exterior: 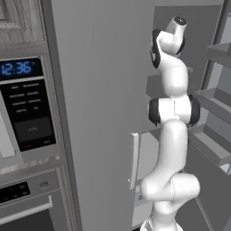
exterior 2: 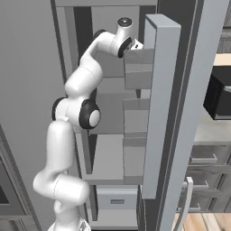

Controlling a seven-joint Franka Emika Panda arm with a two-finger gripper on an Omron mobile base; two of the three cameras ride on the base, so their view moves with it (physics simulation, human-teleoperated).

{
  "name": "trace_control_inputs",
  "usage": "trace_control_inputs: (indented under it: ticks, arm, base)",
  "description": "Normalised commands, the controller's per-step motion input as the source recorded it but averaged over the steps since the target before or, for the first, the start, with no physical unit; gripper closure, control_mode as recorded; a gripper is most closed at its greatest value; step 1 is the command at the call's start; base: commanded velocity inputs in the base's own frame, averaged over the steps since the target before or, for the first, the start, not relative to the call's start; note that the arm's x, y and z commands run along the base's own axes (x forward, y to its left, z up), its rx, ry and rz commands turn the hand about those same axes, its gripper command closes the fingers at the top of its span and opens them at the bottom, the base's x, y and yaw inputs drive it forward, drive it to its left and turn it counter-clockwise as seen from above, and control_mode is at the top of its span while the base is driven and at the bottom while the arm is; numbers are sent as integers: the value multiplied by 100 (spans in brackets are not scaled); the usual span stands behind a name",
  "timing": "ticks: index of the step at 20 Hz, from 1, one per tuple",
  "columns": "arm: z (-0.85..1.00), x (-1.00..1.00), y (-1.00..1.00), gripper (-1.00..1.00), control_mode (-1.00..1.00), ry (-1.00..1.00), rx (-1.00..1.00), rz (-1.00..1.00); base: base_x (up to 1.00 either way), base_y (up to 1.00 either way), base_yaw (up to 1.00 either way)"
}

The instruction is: Take the tomato and potato out of the freezer and place them in the tupperware container on the counter. Then put the tupperware containing the vegetables back in the freezer.

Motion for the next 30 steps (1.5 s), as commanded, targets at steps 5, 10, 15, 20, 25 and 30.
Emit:
trace_control_inputs:
  ticks: [5, 10, 15, 20, 25, 30]
  arm:
    - [-8, 45, -10, -100, -100, 0, 0, 1]
    - [-5, -9, -19, 100, -100, 1, 0, 0]
    - [-35, -44, 1, 100, -100, -3, 0, 2]
    - [-49, -67, 35, 100, -100, -19, -5, 3]
    - [-57, -97, 44, 100, -100, -28, -7, 5]
    - [-44, -97, 35, 100, -100, -25, -4, 2]
  base:
    - [0, 0, 0]
    - [0, 0, 0]
    - [0, 0, 0]
    - [0, 0, 0]
    - [0, 0, 0]
    - [0, 0, 0]
